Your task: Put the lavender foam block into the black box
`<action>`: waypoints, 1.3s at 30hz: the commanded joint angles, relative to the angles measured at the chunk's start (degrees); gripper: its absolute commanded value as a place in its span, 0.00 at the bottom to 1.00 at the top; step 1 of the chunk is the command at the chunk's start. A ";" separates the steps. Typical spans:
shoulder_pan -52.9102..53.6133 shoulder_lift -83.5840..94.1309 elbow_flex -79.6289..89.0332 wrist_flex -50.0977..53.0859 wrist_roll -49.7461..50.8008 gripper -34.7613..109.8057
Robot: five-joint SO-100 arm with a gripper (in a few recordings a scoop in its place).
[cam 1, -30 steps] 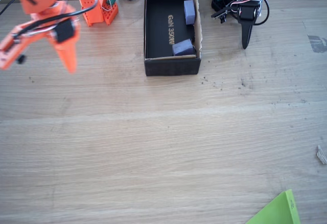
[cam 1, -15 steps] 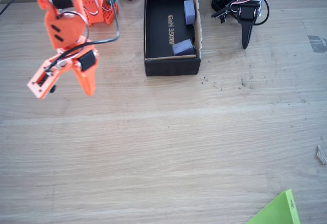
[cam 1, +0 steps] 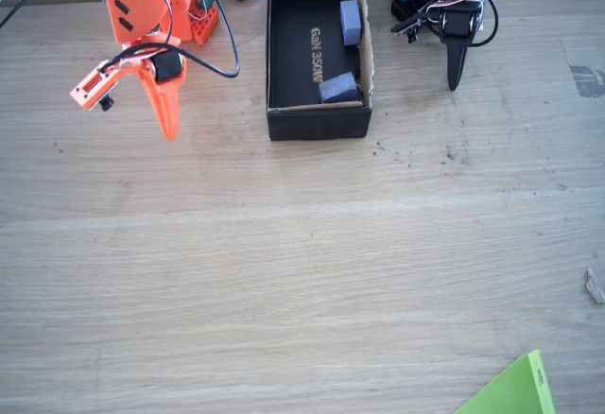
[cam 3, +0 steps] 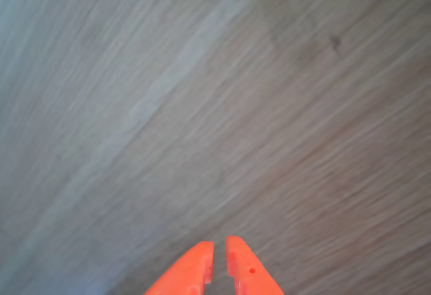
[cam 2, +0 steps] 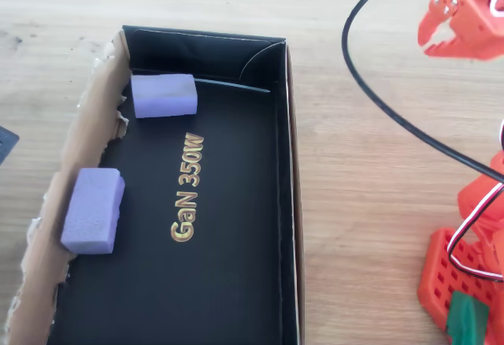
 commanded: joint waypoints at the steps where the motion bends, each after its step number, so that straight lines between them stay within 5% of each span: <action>1: 0.79 10.72 7.38 -1.85 1.32 0.24; 7: 0.62 27.51 17.67 0.00 0.53 0.24; 15: 0.88 27.69 17.75 7.91 3.60 0.24; 20: 4.04 30.67 17.75 13.71 -13.80 0.24; 27: 2.46 38.14 17.75 26.89 -15.38 0.24; 39: 1.14 39.29 17.75 27.77 -21.18 0.24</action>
